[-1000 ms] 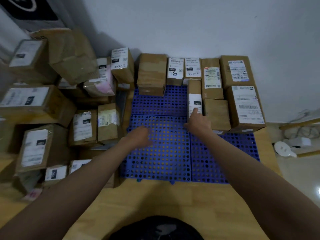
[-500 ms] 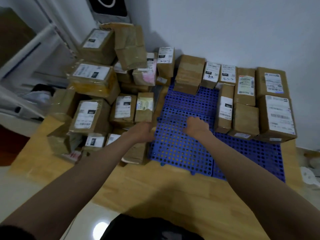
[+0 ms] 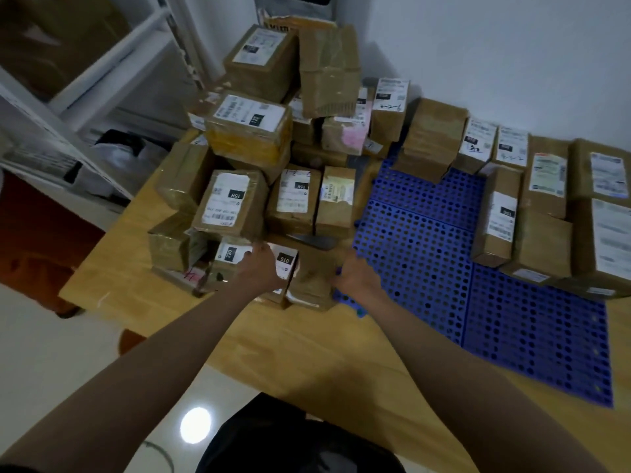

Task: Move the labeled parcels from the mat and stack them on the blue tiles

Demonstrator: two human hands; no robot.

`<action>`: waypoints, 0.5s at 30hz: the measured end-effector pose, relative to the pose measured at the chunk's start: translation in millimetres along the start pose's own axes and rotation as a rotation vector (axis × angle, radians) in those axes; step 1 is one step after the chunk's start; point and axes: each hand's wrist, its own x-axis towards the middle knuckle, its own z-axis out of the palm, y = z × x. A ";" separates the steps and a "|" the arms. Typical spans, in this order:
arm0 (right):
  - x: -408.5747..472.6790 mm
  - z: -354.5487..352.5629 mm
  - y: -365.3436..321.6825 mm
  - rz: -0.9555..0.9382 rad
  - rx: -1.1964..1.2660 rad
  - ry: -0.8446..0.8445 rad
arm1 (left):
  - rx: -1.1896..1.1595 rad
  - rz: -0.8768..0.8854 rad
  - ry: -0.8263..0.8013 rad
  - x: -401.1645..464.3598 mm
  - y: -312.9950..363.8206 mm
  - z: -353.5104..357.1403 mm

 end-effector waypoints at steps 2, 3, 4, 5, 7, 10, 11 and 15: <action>-0.6 15.6 -9.1 0.065 0.030 0.021 | 0.007 -0.024 -0.002 1.4 -9.4 7.1; -0.7 23.0 -14.4 0.095 0.040 0.024 | 0.020 -0.029 -0.008 2.5 -13.2 10.5; 0.4 31.1 -19.8 0.125 0.051 0.027 | 0.033 -0.028 -0.014 3.8 -16.3 14.3; 1.1 39.4 -24.2 0.149 0.056 0.041 | 0.045 -0.025 -0.019 5.1 -18.4 17.7; 1.9 56.0 -32.2 0.175 0.032 0.118 | 0.027 -0.024 -0.030 8.0 -21.2 25.7; -1.2 75.8 -43.5 0.201 0.035 0.207 | -0.005 -0.019 -0.040 9.4 -24.0 36.0; -2.4 80.6 -46.9 0.209 0.064 0.213 | 0.005 -0.011 -0.036 8.8 -24.6 38.5; -5.0 92.4 -53.5 0.234 0.164 0.202 | -0.003 -0.028 0.006 6.3 -22.5 42.0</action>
